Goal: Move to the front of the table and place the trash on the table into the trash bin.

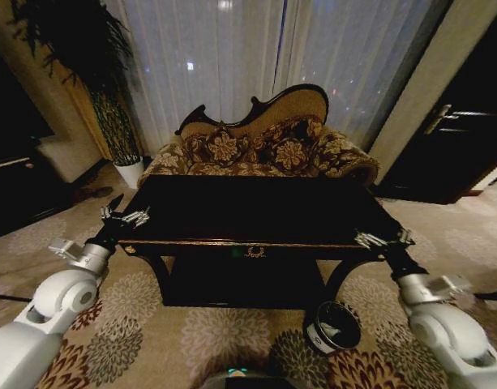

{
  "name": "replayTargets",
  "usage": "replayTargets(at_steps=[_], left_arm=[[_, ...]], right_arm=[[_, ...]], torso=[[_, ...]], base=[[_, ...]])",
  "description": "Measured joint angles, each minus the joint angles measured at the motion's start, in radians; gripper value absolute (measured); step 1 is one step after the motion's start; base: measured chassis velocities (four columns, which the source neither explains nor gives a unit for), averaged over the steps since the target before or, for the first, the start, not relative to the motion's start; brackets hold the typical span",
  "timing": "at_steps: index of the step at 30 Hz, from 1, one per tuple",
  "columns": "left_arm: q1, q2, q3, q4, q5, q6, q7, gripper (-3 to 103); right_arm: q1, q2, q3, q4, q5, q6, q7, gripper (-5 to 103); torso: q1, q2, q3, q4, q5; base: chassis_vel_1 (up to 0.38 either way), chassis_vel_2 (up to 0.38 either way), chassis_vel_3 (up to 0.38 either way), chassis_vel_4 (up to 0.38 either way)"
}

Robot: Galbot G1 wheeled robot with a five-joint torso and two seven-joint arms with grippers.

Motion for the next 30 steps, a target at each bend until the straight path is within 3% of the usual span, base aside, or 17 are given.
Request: replayTargets(at_steps=[7, 30], left_arm=[[0.000, 0.000, 0.000, 0.000, 0.000, 0.000, 0.000, 100], [0.000, 0.000, 0.000, 0.000, 0.000, 0.000, 0.000, 100]], right_arm=[[0.075, -0.040, -0.046, -0.072, 0.017, -0.002, 0.004, 100], [0.100, -0.044, -0.069, -0.107, 0.021, -0.012, 0.019, 100]], torso=[[0.000, 0.000, 0.000, 0.0000, 0.0000], [0.000, 0.000, 0.000, -0.0001, -0.0002]], base=[[0.000, 0.000, 0.000, 0.000], [0.000, 0.000, 0.000, 0.000]])
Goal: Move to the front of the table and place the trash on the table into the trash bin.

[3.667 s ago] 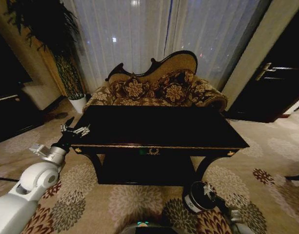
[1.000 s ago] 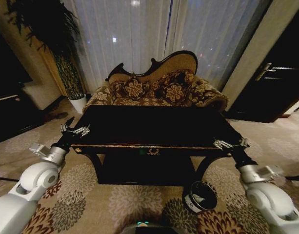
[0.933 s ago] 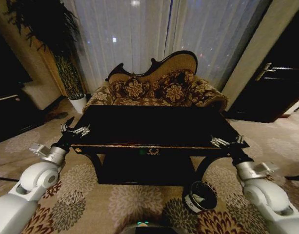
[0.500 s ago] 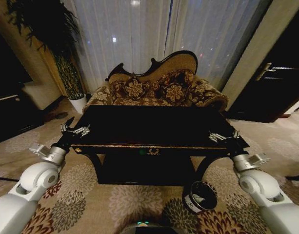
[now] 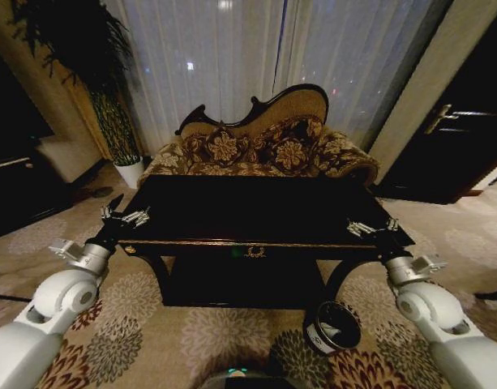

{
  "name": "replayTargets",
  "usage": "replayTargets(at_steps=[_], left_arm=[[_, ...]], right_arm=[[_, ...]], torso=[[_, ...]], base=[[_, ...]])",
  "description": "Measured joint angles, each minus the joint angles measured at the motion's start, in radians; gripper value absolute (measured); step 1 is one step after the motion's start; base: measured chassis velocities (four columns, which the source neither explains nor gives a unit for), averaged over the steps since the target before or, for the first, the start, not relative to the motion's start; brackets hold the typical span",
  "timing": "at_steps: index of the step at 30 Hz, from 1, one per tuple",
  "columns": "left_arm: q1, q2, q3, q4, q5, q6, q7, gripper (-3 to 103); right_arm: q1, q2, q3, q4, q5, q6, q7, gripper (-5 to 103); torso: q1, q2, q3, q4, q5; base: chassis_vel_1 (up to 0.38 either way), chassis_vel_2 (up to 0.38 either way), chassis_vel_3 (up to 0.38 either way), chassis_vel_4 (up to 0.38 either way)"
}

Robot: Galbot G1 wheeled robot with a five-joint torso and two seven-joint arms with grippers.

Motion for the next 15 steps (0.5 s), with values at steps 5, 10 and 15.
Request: replayTargets(at_steps=[5, 10, 15], left_arm=[[0.000, 0.000, 0.000, 0.000, 0.000, 0.000, 0.000, 100], [0.000, 0.000, 0.000, 0.000, 0.000, 0.000, 0.000, 100], [0.000, 0.000, 0.000, 0.000, 0.000, 0.000, 0.000, 100]], right_arm=[[0.000, 0.000, 0.001, 0.000, 0.000, 0.000, 0.000, 100], [-0.001, 0.000, 0.001, 0.000, 0.000, 0.001, -0.001, 100], [-0.001, 0.001, 0.001, 0.000, 0.000, 0.001, -0.001, 100]], torso=[[0.000, 0.000, 0.000, 0.0000, 0.0000], [0.000, 0.000, 0.000, 0.0000, 0.0000], [0.000, 0.000, 0.000, 0.0001, 0.0000]], base=[[0.000, 0.000, 0.000, 0.000], [0.000, 0.000, 0.000, 0.000], [0.061, -0.052, -0.054, 0.061]])
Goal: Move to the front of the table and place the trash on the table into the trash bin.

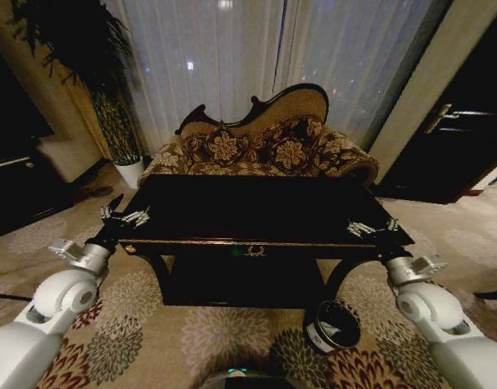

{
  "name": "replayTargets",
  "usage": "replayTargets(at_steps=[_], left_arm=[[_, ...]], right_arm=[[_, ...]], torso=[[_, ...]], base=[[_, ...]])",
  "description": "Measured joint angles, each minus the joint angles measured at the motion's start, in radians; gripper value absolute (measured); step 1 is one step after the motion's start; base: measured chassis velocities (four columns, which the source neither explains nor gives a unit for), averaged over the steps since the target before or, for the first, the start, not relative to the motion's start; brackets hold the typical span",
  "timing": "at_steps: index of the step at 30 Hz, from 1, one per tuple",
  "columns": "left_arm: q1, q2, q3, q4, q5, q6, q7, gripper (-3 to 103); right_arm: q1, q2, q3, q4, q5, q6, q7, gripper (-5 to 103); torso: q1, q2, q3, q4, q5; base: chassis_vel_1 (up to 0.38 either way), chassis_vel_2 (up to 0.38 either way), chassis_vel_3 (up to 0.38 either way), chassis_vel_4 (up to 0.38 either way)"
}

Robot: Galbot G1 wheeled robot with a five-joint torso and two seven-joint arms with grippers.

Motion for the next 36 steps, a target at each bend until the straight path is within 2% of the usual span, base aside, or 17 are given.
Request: replayTargets(at_steps=[36], left_arm=[[0.000, 0.000, 0.000, 0.000, 0.000, 0.000, 0.000, 100]], right_arm=[[-0.001, 0.000, 0.001, 0.001, 0.000, 0.002, -0.001, 100]], torso=[[0.000, 0.000, 0.000, -0.0001, 0.0001]], base=[[0.201, -0.208, -0.207, 0.206]])
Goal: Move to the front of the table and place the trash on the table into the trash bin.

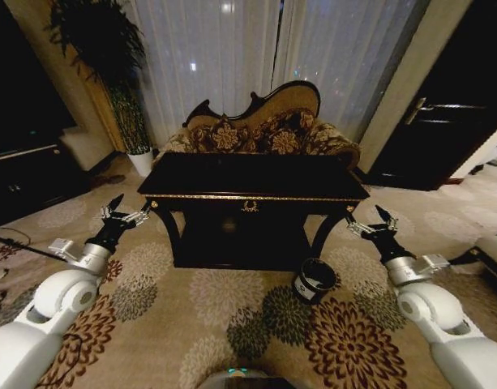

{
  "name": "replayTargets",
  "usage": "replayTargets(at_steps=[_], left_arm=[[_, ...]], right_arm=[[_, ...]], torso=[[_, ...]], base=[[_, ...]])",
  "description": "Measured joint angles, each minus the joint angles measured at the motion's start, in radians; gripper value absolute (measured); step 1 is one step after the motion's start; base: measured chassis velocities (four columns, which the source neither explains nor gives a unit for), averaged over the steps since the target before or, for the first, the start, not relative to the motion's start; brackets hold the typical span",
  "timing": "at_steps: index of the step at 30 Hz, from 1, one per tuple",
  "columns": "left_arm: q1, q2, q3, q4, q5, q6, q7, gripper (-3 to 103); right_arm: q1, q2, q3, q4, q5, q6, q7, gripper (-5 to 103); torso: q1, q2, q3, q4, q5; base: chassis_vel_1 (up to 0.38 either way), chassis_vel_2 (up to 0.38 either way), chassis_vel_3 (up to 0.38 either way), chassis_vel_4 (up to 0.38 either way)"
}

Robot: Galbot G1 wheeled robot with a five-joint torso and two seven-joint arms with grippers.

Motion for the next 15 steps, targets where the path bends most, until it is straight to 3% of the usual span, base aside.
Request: replayTargets(at_steps=[15], left_arm=[[0.000, 0.000, 0.000, 0.000, 0.000, 0.000, 0.000, 100]], right_arm=[[0.000, 0.000, 0.000, 0.000, 0.000, 0.000, 0.000, 100]], torso=[[0.000, 0.000, 0.000, 0.0001, -0.0002]], base=[[0.217, -0.219, -0.217, 0.218]])
